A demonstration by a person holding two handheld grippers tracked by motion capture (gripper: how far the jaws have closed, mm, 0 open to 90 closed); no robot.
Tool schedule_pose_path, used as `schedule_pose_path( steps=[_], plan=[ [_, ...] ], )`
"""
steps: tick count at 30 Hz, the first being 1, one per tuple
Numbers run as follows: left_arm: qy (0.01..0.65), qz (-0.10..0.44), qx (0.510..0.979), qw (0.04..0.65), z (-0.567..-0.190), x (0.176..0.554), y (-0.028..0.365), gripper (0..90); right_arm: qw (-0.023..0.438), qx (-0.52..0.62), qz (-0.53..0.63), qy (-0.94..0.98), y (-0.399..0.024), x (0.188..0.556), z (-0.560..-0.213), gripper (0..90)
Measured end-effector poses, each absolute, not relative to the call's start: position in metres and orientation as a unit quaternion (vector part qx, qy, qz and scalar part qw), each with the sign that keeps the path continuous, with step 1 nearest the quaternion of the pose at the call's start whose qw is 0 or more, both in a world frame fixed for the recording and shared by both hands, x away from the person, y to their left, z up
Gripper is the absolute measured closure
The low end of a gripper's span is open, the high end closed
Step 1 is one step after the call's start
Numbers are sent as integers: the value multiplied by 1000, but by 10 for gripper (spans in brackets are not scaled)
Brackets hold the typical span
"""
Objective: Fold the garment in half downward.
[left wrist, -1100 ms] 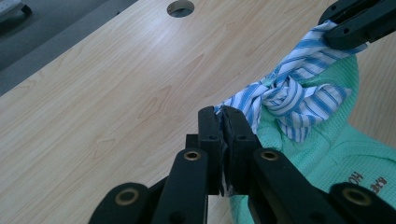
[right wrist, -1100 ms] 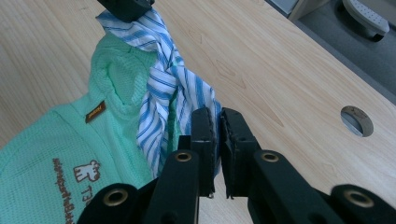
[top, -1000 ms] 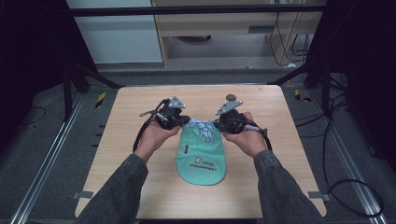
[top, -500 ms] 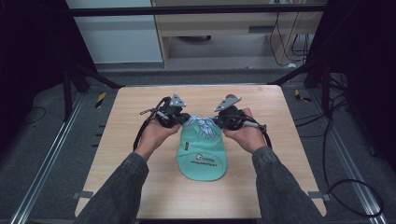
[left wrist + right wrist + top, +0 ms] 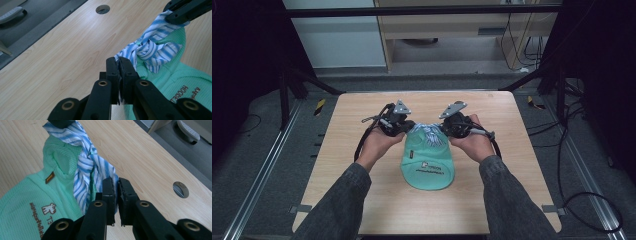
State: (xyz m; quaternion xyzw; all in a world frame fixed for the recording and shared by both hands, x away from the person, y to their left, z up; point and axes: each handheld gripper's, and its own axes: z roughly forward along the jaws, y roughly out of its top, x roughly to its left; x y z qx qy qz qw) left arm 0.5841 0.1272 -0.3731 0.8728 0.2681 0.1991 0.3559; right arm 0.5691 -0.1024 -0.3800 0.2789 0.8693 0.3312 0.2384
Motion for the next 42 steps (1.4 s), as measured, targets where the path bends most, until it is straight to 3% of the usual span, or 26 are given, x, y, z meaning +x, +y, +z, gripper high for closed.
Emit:
schedule_pose_path(
  steps=[42],
  plan=[
    [246,196,880,356,-385,566,130,870,234,265,347,868,-107,550,-390,843]
  ],
)
